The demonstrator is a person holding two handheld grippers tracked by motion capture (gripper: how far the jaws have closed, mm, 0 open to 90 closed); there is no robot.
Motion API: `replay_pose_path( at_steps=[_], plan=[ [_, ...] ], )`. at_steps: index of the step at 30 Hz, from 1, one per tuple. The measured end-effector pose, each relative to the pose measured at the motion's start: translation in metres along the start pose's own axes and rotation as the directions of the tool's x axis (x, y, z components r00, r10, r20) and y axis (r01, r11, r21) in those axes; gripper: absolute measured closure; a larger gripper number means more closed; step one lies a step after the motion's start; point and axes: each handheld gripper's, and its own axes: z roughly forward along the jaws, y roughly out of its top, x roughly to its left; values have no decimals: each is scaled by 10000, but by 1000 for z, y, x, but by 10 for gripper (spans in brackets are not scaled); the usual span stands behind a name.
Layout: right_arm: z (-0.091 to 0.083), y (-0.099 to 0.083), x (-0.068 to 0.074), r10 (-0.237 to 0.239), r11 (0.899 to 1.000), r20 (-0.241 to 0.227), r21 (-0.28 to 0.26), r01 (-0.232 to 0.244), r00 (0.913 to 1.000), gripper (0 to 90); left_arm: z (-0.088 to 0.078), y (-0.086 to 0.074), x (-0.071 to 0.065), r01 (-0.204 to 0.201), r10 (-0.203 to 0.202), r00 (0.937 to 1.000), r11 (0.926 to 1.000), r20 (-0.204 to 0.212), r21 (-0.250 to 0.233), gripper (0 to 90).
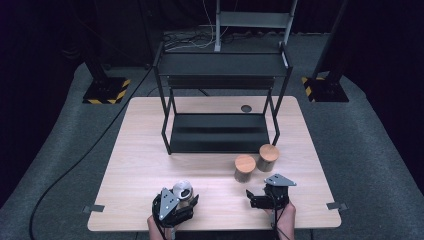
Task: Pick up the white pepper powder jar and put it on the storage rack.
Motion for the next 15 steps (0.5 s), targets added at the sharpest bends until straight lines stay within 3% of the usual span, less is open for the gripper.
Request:
replay_pose_path(
  at_steps=[15],
  plan=[
    [0,0,0,4,10000,-23,26,-4,10000,16,6,14,9,-195,193,9998,9995,-86,-248,304]
  ],
)
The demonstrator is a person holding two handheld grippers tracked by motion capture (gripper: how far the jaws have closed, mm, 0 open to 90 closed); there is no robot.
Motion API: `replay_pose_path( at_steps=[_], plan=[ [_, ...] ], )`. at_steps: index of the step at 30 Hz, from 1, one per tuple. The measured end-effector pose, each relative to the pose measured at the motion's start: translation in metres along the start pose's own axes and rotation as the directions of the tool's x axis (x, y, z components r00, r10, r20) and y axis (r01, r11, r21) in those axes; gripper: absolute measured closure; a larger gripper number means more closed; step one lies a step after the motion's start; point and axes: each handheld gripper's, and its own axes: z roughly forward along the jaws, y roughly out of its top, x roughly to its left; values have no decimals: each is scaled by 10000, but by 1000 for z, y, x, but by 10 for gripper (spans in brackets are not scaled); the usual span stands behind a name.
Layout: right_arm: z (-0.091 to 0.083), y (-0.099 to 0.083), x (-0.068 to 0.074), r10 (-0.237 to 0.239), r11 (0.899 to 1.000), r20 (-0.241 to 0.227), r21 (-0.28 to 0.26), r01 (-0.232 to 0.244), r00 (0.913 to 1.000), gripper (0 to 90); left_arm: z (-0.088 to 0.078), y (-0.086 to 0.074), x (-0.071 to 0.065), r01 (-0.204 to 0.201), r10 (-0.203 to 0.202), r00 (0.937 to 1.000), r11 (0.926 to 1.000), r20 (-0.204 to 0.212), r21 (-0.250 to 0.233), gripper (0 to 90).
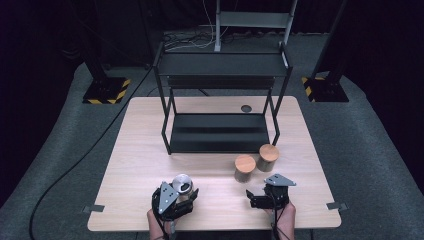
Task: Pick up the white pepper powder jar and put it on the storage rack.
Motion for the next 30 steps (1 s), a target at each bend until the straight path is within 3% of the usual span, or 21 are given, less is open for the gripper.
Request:
replay_pose_path(
  at_steps=[30],
  plan=[
    [0,0,0,7,10000,-13,11,-7,10000,16,14,4,9,115,-116,9999,9999,94,111,304]
  ],
)
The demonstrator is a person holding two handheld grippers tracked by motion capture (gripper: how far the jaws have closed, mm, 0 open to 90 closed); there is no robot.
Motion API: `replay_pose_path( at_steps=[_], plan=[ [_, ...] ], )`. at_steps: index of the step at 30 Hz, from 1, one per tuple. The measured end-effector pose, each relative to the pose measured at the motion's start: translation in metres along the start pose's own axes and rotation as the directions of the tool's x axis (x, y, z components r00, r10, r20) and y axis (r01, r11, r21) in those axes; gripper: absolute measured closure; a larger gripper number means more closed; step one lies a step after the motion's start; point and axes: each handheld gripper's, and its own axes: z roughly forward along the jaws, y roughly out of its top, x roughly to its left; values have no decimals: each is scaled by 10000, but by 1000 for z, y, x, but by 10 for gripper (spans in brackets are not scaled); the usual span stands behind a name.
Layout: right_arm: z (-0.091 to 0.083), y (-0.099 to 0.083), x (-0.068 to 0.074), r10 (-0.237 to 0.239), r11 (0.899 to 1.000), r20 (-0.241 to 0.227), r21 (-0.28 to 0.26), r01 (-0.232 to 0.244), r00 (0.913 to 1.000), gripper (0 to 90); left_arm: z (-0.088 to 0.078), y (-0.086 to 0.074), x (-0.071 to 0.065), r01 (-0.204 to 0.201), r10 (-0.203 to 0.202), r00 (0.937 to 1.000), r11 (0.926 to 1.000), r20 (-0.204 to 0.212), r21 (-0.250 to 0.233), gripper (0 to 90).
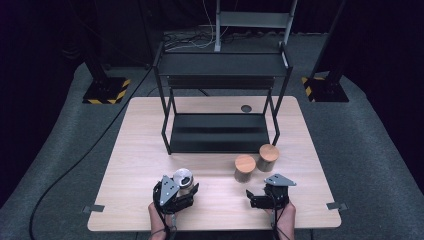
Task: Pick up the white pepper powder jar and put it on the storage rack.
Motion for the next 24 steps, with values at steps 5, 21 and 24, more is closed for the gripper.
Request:
replay_pose_path(
  at_steps=[5,21,24],
  plan=[
    [0,0,0,-9,10000,-16,15,10,10000,16,1,2,1,-6,6,10000,10000,-19,-48,304],
    [0,0,0,7,10000,-34,51,-7,10000,16,9,7,4,-91,91,10000,9999,0,-63,304],
    [1,0,0,-12,10000,-33,71,12,10000,16,11,7,5,-38,38,10000,10000,33,-33,305]
  ],
)
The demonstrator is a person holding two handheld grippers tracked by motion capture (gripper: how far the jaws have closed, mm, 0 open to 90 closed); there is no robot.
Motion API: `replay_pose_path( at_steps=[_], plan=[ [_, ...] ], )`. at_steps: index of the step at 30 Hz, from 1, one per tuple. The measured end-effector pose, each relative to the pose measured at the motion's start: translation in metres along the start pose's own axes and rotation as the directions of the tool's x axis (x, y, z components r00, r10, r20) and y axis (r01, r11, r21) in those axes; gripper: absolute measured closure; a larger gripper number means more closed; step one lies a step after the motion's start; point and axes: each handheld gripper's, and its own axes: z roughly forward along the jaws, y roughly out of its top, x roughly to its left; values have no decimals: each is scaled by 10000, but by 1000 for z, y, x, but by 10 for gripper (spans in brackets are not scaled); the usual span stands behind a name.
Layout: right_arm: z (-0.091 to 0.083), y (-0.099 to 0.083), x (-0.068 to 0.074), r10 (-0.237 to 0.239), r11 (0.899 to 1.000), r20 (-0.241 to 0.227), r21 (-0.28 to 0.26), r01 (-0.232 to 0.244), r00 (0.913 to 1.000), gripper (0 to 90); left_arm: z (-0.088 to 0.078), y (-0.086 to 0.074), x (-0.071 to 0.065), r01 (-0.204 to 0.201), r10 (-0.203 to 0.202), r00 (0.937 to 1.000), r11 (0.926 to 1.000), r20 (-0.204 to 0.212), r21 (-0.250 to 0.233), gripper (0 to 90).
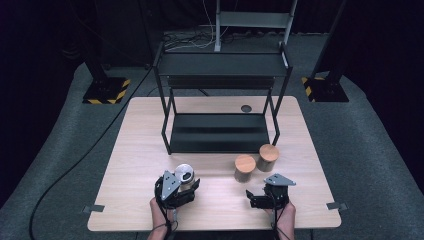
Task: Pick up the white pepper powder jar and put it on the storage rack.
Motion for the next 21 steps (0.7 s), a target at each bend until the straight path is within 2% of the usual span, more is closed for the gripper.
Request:
replay_pose_path(
  at_steps=[21],
  plan=[
    [0,0,-1,17,10000,-39,-43,-17,10000,16,7,3,9,270,-270,9996,9996,29,-70,305]
  ],
)
